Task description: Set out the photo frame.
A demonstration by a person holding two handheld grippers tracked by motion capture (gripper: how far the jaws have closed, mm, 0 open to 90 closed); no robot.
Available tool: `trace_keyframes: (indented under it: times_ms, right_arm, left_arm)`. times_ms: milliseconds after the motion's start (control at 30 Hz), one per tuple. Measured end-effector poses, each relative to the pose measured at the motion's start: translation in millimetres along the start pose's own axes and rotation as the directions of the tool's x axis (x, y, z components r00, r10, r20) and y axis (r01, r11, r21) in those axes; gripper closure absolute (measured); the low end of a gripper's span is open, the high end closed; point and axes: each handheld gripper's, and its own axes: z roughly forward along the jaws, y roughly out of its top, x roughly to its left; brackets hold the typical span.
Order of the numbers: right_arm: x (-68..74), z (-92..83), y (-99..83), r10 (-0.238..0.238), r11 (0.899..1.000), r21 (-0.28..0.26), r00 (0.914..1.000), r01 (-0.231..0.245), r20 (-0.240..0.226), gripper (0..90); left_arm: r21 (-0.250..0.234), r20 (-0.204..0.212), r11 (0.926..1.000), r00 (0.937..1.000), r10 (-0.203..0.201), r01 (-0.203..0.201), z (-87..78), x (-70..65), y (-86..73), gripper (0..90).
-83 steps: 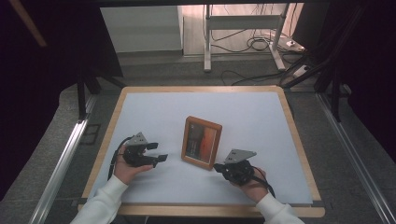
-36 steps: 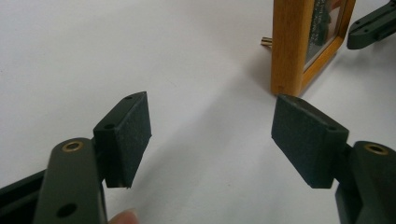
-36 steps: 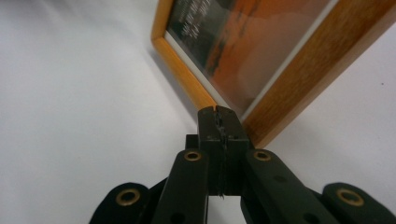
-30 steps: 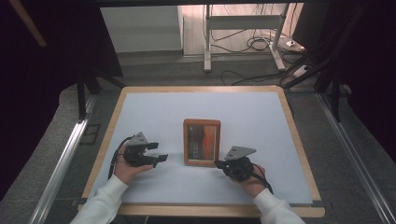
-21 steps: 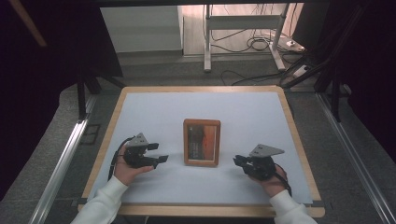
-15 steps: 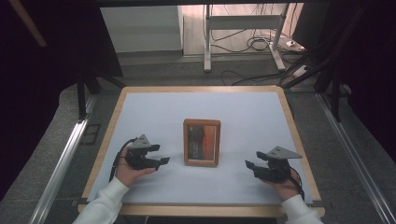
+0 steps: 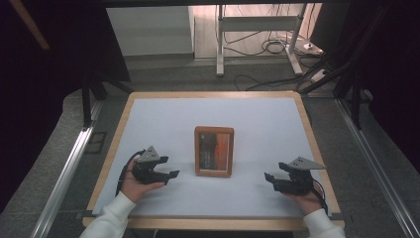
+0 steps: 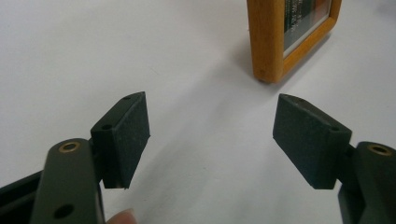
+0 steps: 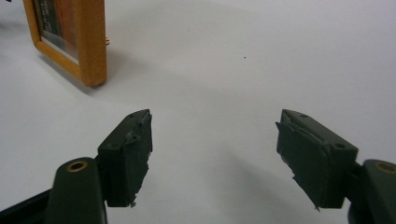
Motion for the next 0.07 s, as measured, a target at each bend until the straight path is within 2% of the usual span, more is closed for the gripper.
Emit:
trace_keyframes:
  times_ms: [67]
  right_arm:
    - [1.0,-0.3,0.4,-0.005,1.000,-0.002,0.9999,0.005,0.010,22.3]
  left_arm:
    - [-0.001,-0.001,1.0000,1.0000,-0.004,0.004,1.1,0.4,0.1,26.4]
